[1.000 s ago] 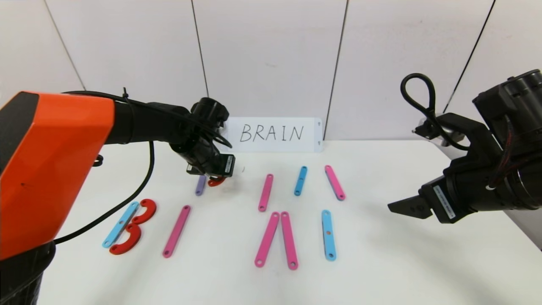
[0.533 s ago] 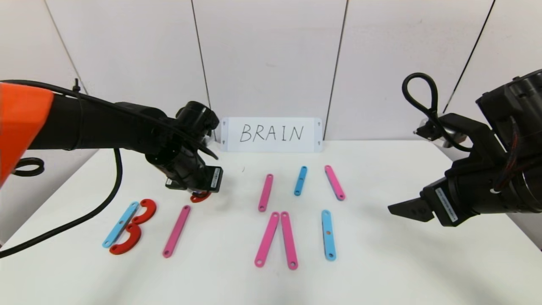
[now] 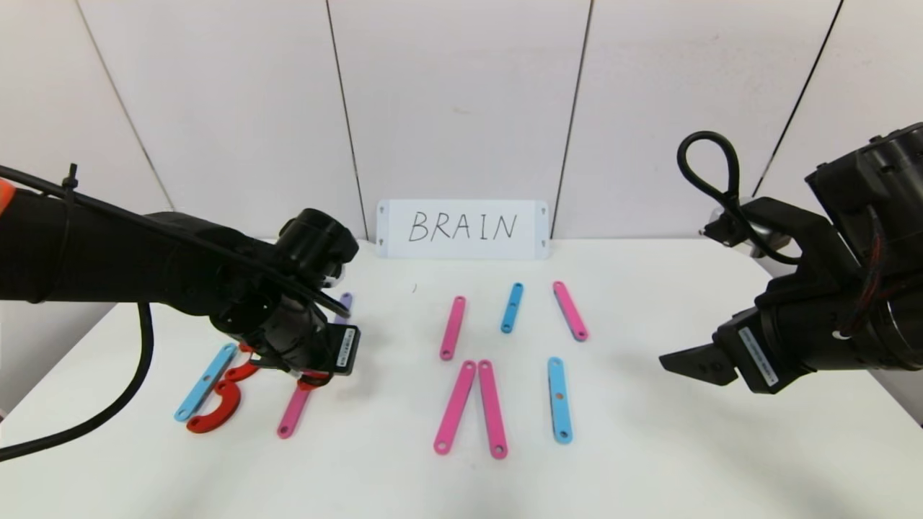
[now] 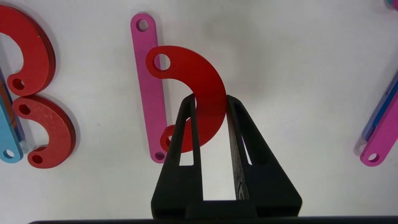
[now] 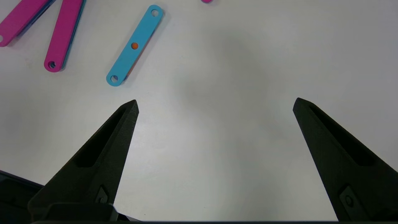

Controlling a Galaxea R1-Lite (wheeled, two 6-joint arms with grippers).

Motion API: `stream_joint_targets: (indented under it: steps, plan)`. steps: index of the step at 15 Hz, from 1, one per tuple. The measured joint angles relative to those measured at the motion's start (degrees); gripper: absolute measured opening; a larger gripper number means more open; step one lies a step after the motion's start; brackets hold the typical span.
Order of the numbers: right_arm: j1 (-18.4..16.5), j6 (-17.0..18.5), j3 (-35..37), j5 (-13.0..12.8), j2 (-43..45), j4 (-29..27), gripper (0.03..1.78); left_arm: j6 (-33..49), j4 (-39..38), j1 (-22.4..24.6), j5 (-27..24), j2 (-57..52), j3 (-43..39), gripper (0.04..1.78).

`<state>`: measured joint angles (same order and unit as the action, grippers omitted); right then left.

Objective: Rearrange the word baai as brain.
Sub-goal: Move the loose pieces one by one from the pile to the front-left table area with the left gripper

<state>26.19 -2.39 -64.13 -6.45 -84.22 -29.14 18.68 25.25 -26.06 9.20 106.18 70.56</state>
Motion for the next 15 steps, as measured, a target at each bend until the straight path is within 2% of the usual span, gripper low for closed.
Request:
stream_joint_targets:
  steps: [15]
  plan:
    - [0.2,0.0,0.2,0.0,-0.1,0.0,1.74,1.2,-5.4,-0.3,0.0,4.7,-1.5,0.30]
